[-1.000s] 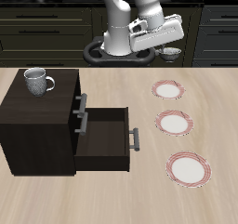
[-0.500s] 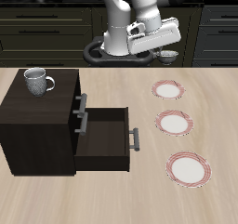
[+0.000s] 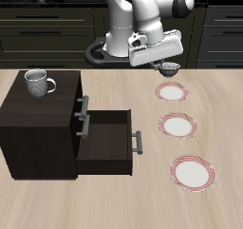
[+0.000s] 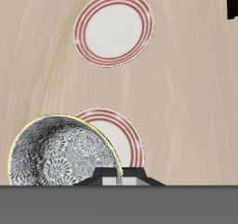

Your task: Place the bowl on the nearest plate relative to the robot

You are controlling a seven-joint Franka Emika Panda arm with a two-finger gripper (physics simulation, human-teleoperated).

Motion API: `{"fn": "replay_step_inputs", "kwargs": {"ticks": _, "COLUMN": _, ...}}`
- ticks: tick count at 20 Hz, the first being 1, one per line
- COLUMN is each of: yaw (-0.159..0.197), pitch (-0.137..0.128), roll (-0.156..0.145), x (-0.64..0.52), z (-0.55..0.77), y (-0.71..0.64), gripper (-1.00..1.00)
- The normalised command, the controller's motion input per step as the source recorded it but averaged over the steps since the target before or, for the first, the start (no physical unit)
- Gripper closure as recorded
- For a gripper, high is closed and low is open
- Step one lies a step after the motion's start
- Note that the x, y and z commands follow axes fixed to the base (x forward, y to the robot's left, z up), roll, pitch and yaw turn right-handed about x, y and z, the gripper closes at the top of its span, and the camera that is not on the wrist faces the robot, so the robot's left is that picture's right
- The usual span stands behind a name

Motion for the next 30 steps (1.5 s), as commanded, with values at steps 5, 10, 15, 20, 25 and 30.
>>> {"fn": "replay_step_inputs", "kwargs": {"ticks": 5, "yaw": 0.001, "pitch": 0.060, "roll": 0.003, "x": 0.08, "z": -0.32, "y": 0.01, "gripper": 1.00}}
{"fn": "replay_step_inputs", "kwargs": {"ticks": 10, "yaw": 0.047, "pitch": 0.040, "roll": 0.021, "x": -0.01, "z": -0.28, "y": 0.10, "gripper": 1.00}}
{"fn": "replay_step_inputs", "kwargs": {"ticks": 15, "yaw": 0.036, "pitch": 0.025, "roll": 0.037, "x": 0.04, "z": -0.13, "y": 0.09, "gripper": 1.00}}
{"fn": "replay_step_inputs", "kwargs": {"ticks": 20, "yaw": 0.007, "pitch": 0.026, "roll": 0.032, "x": 0.07, "z": -0.09, "y": 0.07, "gripper": 1.00}}
{"fn": "replay_step_inputs", "kwargs": {"ticks": 25, "yaw": 0.015, "pitch": -0.031, "roll": -0.009, "x": -0.02, "z": 0.03, "y": -0.02, "gripper": -1.00}}
{"fn": "replay_step_inputs", "kwargs": {"ticks": 30, "yaw": -0.018, "pitch": 0.004, "roll": -0.011, "x": 0.03, "z": 0.04, "y": -0.05, "gripper": -1.00}}
